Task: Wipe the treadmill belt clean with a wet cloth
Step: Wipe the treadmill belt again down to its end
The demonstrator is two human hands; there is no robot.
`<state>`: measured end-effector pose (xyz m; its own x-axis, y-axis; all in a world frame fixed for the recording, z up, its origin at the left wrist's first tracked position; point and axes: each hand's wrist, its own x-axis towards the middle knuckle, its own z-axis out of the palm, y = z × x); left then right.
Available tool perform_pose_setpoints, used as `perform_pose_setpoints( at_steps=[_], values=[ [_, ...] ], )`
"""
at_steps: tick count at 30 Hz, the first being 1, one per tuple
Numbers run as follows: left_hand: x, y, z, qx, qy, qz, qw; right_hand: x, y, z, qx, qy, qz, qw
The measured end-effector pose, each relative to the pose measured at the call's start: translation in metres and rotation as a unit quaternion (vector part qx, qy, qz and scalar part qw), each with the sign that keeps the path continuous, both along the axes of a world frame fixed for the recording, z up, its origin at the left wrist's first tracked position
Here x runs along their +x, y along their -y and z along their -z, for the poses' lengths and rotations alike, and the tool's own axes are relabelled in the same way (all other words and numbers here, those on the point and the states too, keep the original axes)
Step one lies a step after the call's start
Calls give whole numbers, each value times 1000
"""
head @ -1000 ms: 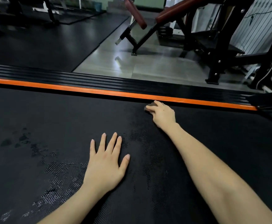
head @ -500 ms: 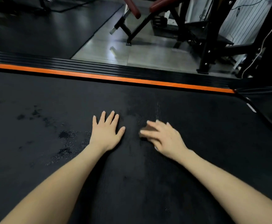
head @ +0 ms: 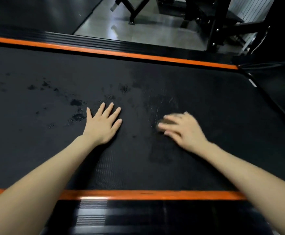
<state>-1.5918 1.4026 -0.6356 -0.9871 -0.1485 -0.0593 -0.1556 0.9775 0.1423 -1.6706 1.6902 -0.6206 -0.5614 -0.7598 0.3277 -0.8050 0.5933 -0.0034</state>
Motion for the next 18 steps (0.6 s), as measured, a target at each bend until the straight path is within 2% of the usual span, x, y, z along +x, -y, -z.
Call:
perform_pose_setpoints(
  at_steps=[2,3,6,9,11,14,16,18],
  values=[
    [5,0,0,-2,4,-2,1000,-5,2,-2,-60,31,112,991],
    [6,0,1,-6,3,-3,1000,4,7,2,-75,33,115,990],
    [8,-1,4,-15,-13,-7,1000,53,32,5,-50,54,-30,997],
    [11,0,6,-15,-32,-11,999,74,18,-3,13,110,-152,982],
    [12,1,6,-12,-32,-9,999,66,-24,-8,21,120,-164,979],
    [13,1,7,-11,-30,-15,999,56,-98,-16,-2,153,-110,982],
    [14,-1,8,-14,-29,-24,999,57,-110,-17,-28,173,-93,980],
    [14,-4,7,-18,-24,-30,999,62,-85,-12,-49,170,-109,978]
  ],
)
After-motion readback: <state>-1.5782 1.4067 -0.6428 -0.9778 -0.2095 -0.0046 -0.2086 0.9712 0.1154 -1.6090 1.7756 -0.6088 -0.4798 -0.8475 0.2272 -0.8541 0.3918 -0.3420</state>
